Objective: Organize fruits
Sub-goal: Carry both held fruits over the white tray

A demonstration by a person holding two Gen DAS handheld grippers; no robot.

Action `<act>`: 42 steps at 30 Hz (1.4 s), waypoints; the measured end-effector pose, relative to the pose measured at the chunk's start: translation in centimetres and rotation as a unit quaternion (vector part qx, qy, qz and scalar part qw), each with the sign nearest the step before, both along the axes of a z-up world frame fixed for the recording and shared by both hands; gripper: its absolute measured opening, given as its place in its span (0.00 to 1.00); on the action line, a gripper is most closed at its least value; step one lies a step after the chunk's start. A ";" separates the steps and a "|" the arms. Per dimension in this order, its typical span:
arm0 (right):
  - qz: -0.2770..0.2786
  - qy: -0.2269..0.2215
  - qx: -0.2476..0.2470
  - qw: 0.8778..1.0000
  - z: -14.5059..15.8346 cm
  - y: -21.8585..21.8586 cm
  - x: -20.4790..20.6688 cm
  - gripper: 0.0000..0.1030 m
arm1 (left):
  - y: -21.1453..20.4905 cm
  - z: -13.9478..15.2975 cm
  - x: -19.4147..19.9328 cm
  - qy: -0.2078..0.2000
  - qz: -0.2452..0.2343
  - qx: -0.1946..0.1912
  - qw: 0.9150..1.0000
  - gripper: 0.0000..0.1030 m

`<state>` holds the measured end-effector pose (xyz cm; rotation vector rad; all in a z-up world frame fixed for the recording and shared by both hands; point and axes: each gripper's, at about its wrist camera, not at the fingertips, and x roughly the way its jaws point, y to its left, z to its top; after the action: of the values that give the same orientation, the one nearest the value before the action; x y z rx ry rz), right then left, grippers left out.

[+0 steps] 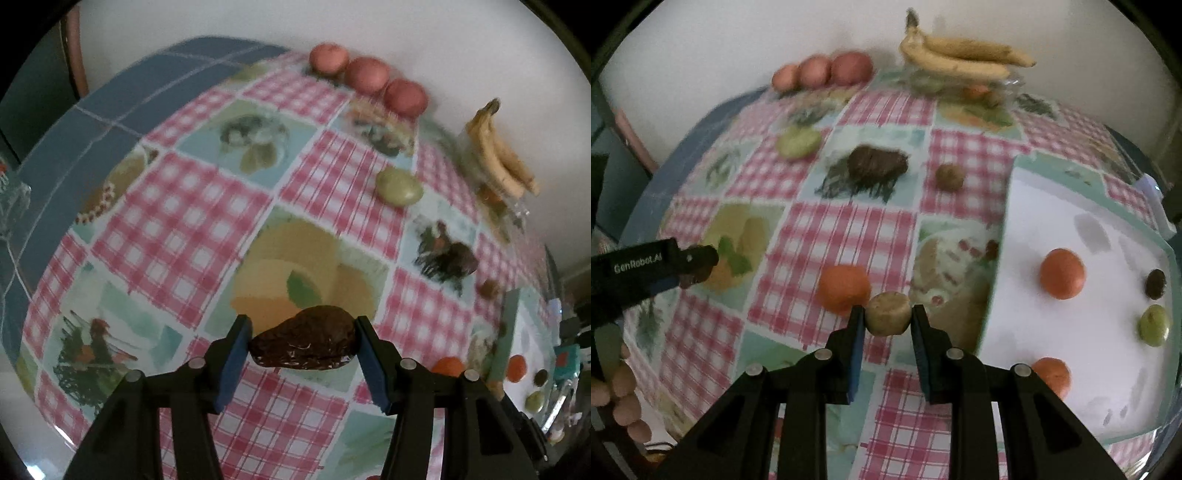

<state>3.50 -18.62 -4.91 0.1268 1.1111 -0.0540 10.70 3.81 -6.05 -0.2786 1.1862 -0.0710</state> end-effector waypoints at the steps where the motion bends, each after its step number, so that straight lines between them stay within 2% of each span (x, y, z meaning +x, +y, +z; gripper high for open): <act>1: -0.009 -0.009 0.004 1.000 0.6 -0.5 -0.2 0.25 | -0.1 0.5 -0.1 -0.009 -0.002 0.000 1.000 0.58; 5: -0.040 -0.030 0.009 0.999 1.9 -2.1 -0.6 0.25 | -1.0 2.0 -0.6 -0.033 -0.015 -0.002 0.999 0.58; 12: -0.123 -0.034 0.018 0.992 3.0 -7.2 -2.1 0.25 | -3.5 3.0 -1.0 -0.051 -0.045 -0.009 0.998 0.58; 15: -0.177 -0.038 0.024 0.983 3.3 -10.7 -3.6 0.25 | -5.3 3.4 -1.6 -0.056 -0.069 -0.010 0.996 0.58; 19: -0.255 -0.039 0.028 0.966 3.1 -15.5 -6.2 0.25 | -8.6 4.1 -2.9 -0.071 -0.115 0.006 0.991 0.58; 24: -0.328 -0.026 0.022 0.944 2.2 -19.9 -9.2 0.25 | -13.5 4.3 -5.1 -0.075 -0.197 -0.005 0.978 0.58; 30: -0.376 -0.032 -0.001 0.926 2.6 -22.2 -11.7 0.25 | -18.7 4.1 -7.9 -0.094 -0.288 0.000 0.953 0.58; 32: -0.383 -0.033 0.002 0.923 2.6 -22.6 -12.1 0.25 | -19.8 4.1 -8.5 -0.099 -0.306 -0.005 0.947 0.58; 42: -0.384 -0.024 0.006 0.923 2.0 -23.0 -12.4 0.25 | -24.4 2.6 -9.2 -0.112 -0.353 0.003 0.929 0.58</act>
<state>-8.91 -41.58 -2.87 0.5682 0.9560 -0.7442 1.54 -20.57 -3.49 0.1735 1.0083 -0.7116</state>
